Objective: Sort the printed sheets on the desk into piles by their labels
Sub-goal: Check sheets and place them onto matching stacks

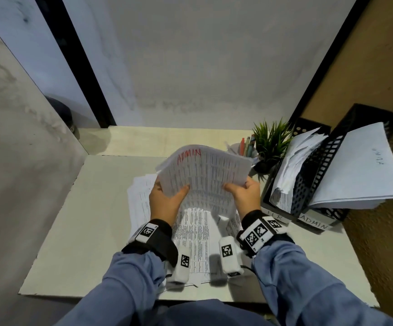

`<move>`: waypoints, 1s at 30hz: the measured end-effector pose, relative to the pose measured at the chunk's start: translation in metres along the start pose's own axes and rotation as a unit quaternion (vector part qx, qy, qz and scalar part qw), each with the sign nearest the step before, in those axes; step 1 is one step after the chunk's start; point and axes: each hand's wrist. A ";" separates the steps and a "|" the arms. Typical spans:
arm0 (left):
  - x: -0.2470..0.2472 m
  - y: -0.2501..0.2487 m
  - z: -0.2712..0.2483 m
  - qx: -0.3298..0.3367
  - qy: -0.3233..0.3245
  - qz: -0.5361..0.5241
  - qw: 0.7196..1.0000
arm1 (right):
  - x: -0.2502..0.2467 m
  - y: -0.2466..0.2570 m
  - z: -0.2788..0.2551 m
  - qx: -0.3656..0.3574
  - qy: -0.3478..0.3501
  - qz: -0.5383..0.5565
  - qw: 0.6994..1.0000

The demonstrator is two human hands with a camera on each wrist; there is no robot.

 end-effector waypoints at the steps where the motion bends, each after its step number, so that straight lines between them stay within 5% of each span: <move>1: 0.000 0.000 -0.002 0.000 -0.001 0.001 1.000 | 0.000 -0.001 0.000 0.006 -0.004 0.000 1.000; 7: 0.000 -0.004 -0.001 0.000 -0.015 -0.043 0.999 | 0.000 0.000 -0.003 -0.013 -0.044 0.020 0.999; 12: -0.002 0.007 -0.009 -0.033 0.086 0.094 0.991 | -0.008 -0.027 -0.012 0.061 -0.036 -0.036 0.997; 19: -0.012 -0.046 0.000 0.048 0.190 0.162 0.967 | -0.042 0.032 0.002 -0.072 -0.020 -0.080 0.994; 23: 0.006 -0.109 -0.012 0.127 0.216 0.149 0.956 | -0.087 0.079 0.019 -0.169 -0.119 -0.119 0.971; 26: 0.033 -0.151 -0.028 0.203 0.226 0.151 0.941 | -0.137 0.100 0.030 -0.235 -0.231 -0.239 0.914; 30: 0.081 -0.195 -0.054 0.311 0.203 0.190 0.909 | -0.194 0.114 0.037 -0.161 -0.350 -0.302 0.872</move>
Point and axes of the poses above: each hand's wrist, its own z-axis towards the middle knuckle, its own x-axis out of the palm, y = z × x, and after that the axes turned 12 degrees about z, right-handed
